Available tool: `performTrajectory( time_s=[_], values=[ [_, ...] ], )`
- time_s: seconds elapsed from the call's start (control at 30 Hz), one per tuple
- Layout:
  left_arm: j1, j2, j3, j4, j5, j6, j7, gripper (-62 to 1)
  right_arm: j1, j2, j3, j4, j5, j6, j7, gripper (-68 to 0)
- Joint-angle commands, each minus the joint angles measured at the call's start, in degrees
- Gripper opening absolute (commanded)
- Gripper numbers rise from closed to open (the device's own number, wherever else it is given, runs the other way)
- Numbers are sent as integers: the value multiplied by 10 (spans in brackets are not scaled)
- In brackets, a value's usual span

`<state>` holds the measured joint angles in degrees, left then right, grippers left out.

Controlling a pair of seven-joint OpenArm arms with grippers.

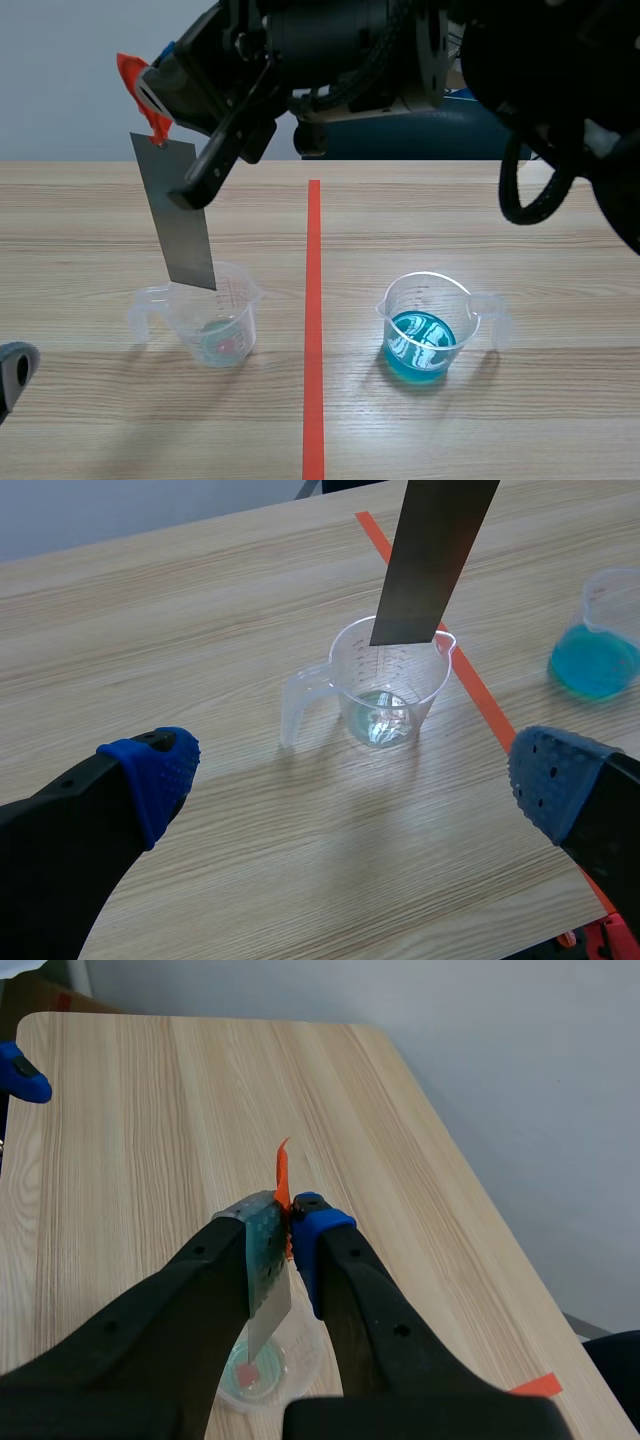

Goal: Do the redox reaction experiment

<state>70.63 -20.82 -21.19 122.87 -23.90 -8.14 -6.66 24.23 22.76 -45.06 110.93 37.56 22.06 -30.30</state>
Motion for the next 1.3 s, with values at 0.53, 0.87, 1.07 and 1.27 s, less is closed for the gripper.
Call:
performTrajectory(
  time_s=[0.53,0.87,1.07,1.27],
  values=[
    [0,1,-2,5,-3,-1,-8,14,-134,187,183,106,2,7,45,-667],
    [0,1,-2,5,-3,-1,-8,14,-245,314,285,114,6,33,149,-667],
    [0,1,-2,5,-3,-1,-8,14,-303,371,336,114,6,60,190,-667],
    [0,1,-2,5,-3,-1,-8,14,-343,399,376,114,6,65,211,-667]
  ],
)
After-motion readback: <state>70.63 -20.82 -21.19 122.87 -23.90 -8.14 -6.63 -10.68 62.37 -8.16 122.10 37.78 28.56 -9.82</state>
